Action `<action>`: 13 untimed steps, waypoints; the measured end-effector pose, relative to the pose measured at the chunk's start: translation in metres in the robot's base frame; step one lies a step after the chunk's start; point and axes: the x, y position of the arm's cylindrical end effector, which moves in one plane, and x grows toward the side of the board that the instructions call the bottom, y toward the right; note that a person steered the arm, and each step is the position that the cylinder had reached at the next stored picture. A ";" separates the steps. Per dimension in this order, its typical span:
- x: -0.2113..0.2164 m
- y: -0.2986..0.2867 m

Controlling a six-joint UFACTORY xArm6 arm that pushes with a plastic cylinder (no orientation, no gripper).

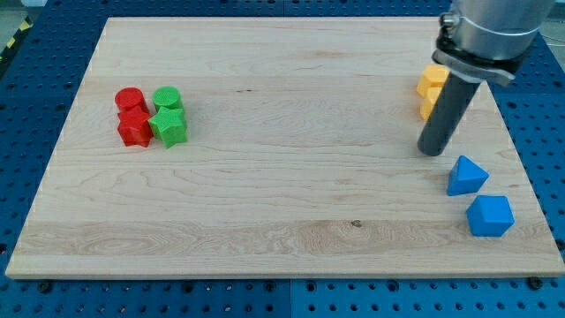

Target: Separate the yellow blocks from each other

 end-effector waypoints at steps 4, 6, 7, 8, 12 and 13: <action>0.037 0.029; 0.002 0.028; -0.001 0.028; -0.007 0.028; -0.105 0.058; -0.107 0.039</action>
